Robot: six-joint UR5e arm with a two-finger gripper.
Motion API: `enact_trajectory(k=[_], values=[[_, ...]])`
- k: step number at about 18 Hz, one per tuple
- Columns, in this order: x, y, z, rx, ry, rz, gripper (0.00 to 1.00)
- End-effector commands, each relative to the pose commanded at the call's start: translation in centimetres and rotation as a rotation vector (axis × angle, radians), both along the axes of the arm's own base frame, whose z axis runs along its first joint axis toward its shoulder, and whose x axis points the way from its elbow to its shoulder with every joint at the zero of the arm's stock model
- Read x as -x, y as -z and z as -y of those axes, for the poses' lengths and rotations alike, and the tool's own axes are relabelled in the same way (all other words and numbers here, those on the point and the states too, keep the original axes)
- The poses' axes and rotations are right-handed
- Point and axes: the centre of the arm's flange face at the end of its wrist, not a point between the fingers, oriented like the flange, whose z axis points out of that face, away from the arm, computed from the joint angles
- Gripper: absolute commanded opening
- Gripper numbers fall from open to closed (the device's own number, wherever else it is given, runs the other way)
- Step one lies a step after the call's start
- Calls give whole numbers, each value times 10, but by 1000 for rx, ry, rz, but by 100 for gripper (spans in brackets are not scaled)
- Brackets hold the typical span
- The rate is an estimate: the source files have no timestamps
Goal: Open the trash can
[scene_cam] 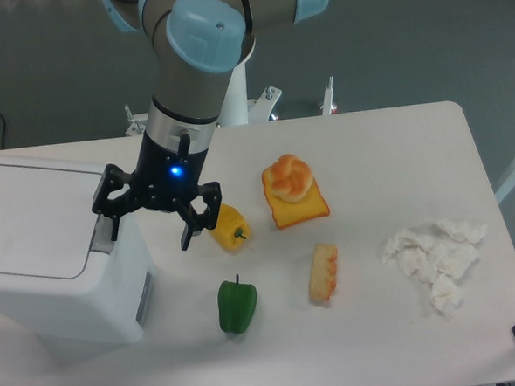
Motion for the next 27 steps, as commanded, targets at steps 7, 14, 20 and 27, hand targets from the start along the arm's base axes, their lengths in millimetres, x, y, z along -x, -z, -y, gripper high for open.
enact_trajectory(k=[7,14,20,27], values=[[0,-2,0,-2,0,0,100],[3,-16,0,-22,-10,-17,100],[42,-22,17,-37,-32,-63,100],[121,19,56,99,43,-233,100]])
